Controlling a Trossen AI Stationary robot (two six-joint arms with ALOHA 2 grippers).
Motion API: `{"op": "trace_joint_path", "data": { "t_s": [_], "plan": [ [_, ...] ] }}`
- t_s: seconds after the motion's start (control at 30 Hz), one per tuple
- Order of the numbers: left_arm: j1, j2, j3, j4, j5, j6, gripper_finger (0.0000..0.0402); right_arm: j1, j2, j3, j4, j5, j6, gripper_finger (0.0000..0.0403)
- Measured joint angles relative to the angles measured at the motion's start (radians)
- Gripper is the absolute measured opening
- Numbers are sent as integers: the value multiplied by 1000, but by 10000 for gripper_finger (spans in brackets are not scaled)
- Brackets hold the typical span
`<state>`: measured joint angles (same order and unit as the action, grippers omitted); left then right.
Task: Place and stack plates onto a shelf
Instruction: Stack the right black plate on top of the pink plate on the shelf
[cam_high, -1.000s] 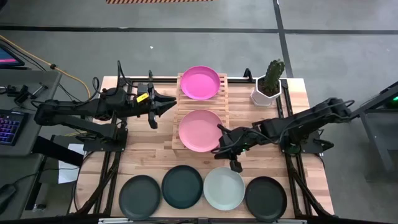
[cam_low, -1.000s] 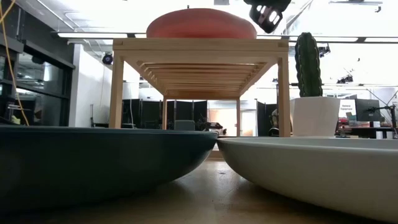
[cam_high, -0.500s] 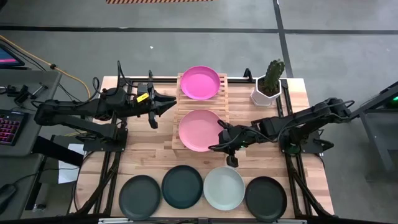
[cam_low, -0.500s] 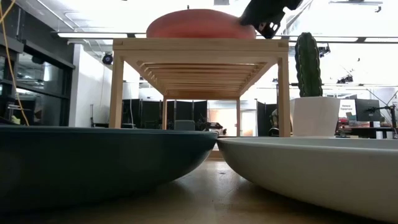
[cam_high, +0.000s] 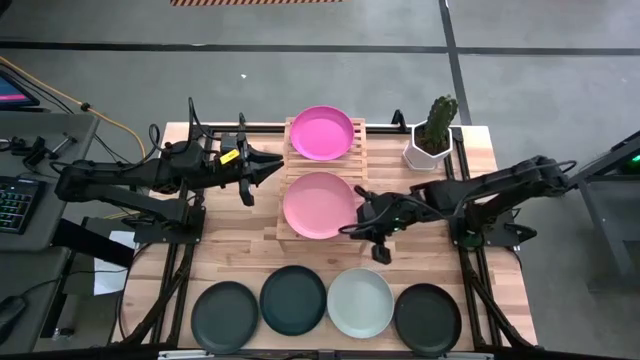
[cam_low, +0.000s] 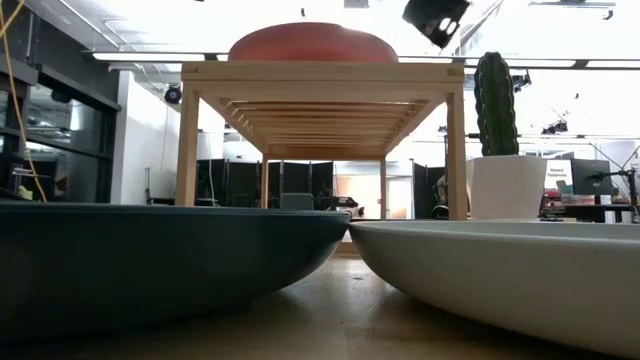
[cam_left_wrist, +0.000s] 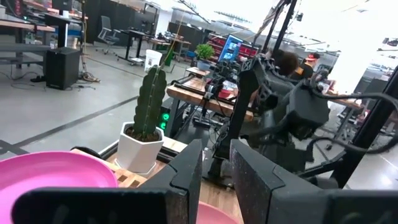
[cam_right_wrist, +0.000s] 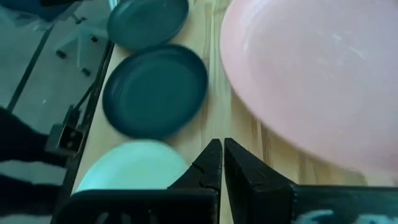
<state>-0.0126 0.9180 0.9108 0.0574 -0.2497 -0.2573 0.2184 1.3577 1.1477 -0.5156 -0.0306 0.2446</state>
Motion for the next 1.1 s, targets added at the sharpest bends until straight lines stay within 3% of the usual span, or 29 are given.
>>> {"op": "trace_joint_path", "data": {
  "t_s": [0.17, 0.3, 0.57, 0.97, 1.1],
  "plan": [
    [0, 0, 0, -1, 0, 0, 74, 15, -99, 17, -174, 10, 29, 0],
    [0, 0, 0, -1, 0, 0, 74, 25, -184, 17, -280, 78, 70, 0],
    [0, 0, 0, -1, 0, -1, 74, 32, -307, 17, -336, 181, 72, 0],
    [0, 0, 0, -1, -5, -1, 74, 34, -372, 14, -514, 187, 121, 0],
    [0, 0, 0, -2, -31, -1, 74, 57, -422, -82, -454, 180, 157, 0]
  ]
}}
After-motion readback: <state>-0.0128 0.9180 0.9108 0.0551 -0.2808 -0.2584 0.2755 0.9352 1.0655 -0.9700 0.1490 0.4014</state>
